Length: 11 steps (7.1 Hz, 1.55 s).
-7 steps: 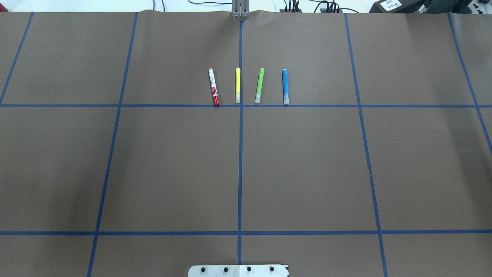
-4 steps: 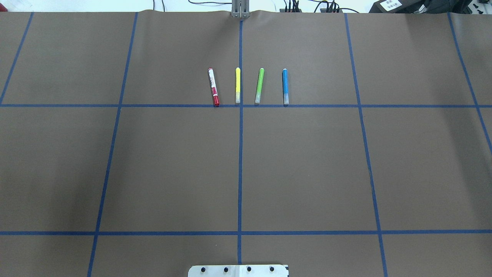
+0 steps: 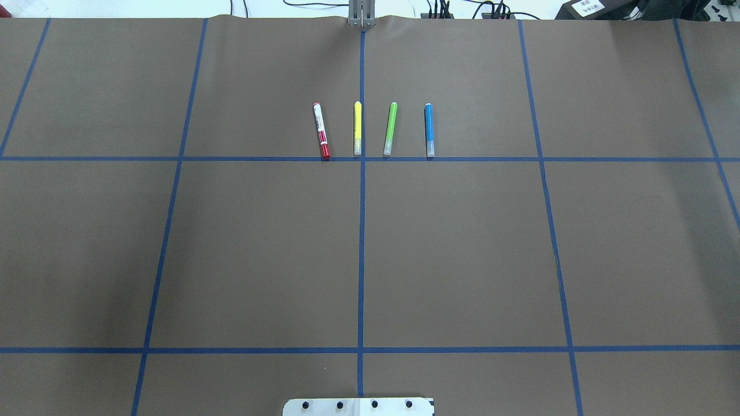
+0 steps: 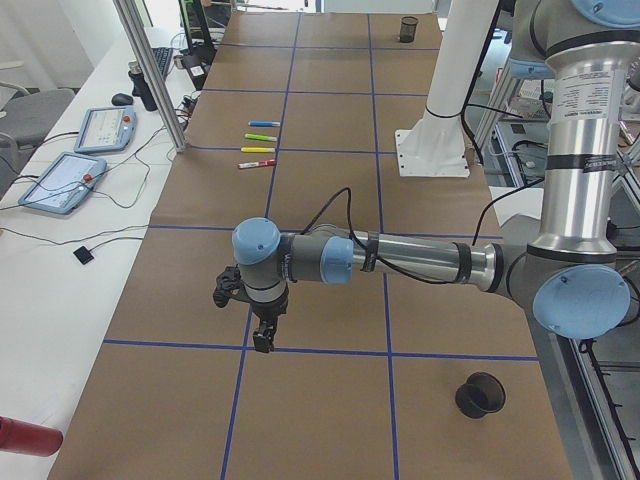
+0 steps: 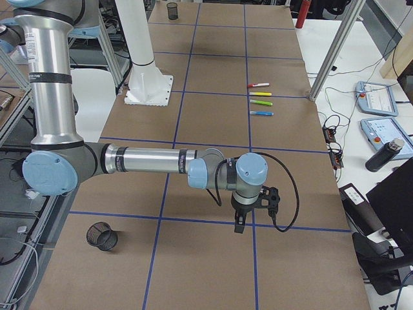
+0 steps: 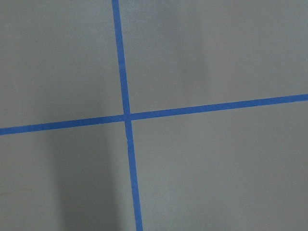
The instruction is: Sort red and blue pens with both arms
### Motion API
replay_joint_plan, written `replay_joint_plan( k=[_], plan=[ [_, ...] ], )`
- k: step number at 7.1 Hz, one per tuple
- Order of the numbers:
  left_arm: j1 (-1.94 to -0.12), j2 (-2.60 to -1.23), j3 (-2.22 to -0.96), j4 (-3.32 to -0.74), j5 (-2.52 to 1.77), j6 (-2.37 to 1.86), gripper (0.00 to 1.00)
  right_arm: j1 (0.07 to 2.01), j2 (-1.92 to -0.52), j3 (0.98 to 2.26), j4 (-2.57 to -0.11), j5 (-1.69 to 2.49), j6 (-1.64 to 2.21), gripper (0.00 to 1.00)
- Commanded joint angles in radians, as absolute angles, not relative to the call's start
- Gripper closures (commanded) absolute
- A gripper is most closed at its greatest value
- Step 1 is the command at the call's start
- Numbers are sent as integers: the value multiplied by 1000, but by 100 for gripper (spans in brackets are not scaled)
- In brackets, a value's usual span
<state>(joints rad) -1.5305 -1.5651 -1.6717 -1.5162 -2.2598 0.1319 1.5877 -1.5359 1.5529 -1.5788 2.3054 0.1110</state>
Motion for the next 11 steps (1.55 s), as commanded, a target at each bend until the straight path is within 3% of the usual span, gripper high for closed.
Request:
replay_joint_plan(
  k=[1, 5, 9, 11],
  plan=[
    [-1529, -1566, -1674, -1516, -2257, 120, 0, 1588, -1537, 1557, -1580, 2307, 110, 1],
    [-1528, -1581, -1667, -1517, -2266, 120, 0, 1568, -1505, 1562, -1580, 2286, 123, 1],
    [-1523, -1626, -1646, -1511, -2318, 118, 1, 1566, -1565, 1549, -1549, 2367, 118, 1],
    [-1508, -1707, -1647, -1497, -2312, 59, 9, 1566, -1559, 1557, -1519, 2388, 130, 1]
  ],
)
